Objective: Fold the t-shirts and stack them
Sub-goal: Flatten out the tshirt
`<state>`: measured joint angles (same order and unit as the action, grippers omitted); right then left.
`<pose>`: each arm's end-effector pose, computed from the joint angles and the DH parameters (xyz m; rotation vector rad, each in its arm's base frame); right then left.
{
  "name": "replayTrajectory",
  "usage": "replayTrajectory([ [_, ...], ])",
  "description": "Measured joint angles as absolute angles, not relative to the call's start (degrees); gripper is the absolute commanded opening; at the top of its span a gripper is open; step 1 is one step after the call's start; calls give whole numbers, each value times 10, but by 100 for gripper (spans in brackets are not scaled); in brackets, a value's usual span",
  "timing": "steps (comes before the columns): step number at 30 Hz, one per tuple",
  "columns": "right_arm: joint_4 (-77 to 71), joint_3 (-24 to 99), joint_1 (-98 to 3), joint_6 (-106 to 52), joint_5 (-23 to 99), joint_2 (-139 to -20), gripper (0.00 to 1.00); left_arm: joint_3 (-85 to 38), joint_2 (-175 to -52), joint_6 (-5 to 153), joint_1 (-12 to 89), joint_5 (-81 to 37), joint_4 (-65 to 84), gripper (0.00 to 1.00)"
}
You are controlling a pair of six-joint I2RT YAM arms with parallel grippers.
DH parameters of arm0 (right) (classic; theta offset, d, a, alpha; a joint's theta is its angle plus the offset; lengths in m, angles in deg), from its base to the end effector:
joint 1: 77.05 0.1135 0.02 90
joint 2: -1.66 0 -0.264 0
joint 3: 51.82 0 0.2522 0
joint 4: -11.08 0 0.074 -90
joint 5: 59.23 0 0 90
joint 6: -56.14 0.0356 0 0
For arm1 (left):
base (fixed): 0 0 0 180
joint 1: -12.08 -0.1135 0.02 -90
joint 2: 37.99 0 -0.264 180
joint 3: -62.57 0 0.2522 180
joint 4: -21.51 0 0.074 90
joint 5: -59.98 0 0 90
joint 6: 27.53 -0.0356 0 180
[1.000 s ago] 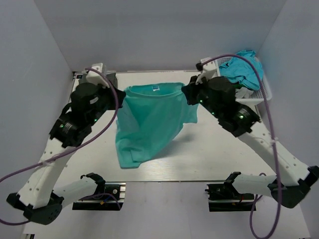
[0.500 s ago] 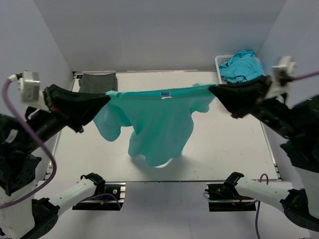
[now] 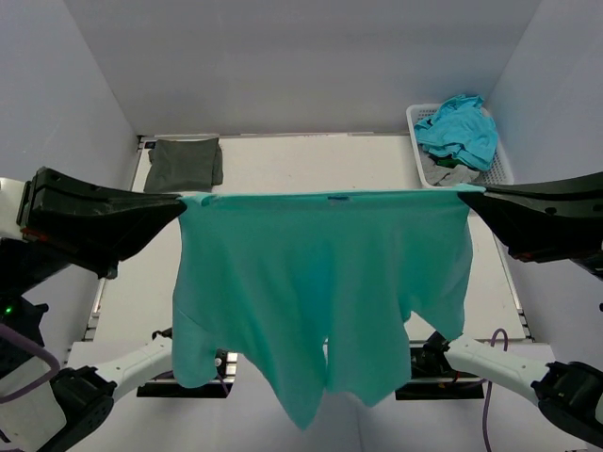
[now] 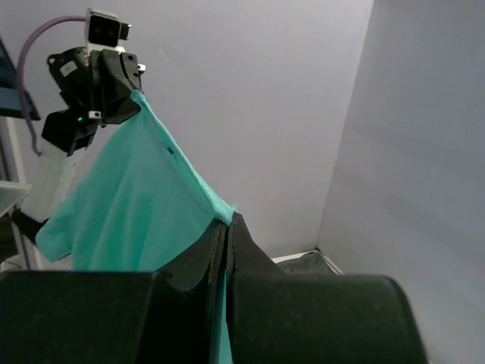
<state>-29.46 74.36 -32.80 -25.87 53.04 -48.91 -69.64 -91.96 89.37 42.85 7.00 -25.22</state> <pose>-0.0076 0.0114 0.6231 -0.6655 0.8256 1.0153 -0.0080 -0.0202 0.6274 0.6645 1.0306 -1.2152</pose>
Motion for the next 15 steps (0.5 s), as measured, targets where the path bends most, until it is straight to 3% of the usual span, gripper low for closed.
replayTrajectory([
  [7,-252,660,-327,-283,373,-512,0,-622,-943,863,428,-77,-262,0],
  [15,-116,471,-340,-343,3,-693,0,-465,-1133,829,426,-323,-246,0],
])
